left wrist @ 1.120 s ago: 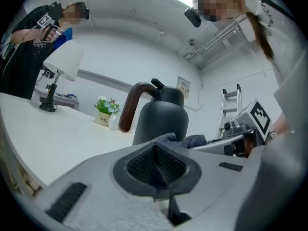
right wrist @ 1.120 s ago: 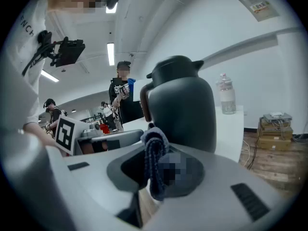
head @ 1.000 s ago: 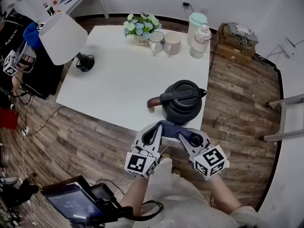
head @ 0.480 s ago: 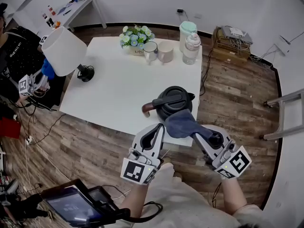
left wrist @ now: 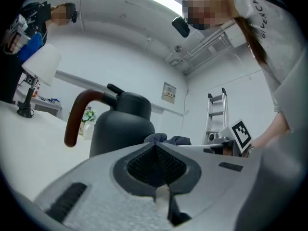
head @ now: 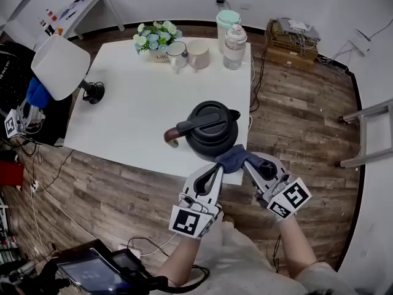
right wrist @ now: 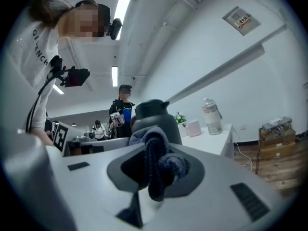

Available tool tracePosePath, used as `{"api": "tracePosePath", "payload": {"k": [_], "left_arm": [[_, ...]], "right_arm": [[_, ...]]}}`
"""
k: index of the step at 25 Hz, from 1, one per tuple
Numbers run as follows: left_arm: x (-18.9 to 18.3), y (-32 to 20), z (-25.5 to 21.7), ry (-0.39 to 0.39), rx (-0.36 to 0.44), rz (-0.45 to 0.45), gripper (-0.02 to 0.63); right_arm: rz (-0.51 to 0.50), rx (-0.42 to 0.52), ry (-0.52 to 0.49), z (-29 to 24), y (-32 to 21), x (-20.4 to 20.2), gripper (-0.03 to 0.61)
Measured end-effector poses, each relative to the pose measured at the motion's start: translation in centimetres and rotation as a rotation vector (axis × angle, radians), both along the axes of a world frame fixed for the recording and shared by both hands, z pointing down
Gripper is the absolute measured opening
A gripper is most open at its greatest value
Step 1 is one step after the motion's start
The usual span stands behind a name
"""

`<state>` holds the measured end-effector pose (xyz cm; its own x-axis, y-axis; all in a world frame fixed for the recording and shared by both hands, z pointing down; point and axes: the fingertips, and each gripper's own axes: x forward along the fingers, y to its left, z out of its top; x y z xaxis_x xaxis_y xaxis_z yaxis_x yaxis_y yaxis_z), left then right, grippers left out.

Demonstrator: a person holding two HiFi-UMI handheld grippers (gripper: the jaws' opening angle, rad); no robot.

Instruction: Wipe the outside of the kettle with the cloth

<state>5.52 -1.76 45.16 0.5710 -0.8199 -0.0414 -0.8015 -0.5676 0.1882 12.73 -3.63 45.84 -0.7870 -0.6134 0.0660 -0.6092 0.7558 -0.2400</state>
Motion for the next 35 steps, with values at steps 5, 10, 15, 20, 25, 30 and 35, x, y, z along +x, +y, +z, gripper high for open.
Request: {"api": "tracePosePath", "payload": {"k": [5, 10, 15, 20, 25, 30, 35], "left_arm": [[0.0, 0.2, 3.6, 0.003, -0.067, -0.012, 0.006], [0.2, -0.1, 5.7, -0.009, -0.09, -0.007, 0.006], [0.8, 0.3, 4.4, 0.023, -0.104, 0.008, 0.006], [2.0, 0.3, -1.7, 0.024, 0.003, 0.042, 0.006], [3.5, -0.8, -9.2, 0.084, 0.087, 0.083, 0.006], [0.0, -1.8, -12.4, 0.052, 0.182, 0.04, 0.006], [-3.0, -3.7, -10.3, 0.012, 0.134, -0.012, 0.006]], "right_arm": [[-0.003, -0.058, 0.082, 4.0, 0.2, -0.1, 0.063], [0.034, -0.108, 0.193, 6.3, -0.2, 0.1, 0.063], [0.049, -0.113, 0.161, 5.1, -0.1, 0.8, 0.063], [0.026, 0.042, -0.003, -3.8, 0.0, 2.0, 0.063], [0.021, 0.161, -0.064, -11.6, -1.7, 2.1, 0.063], [0.078, 0.11, -0.028, -9.9, -4.5, 1.9, 0.063], [0.157, 0.017, 0.029, -4.6, -5.8, 2.4, 0.063]]}}
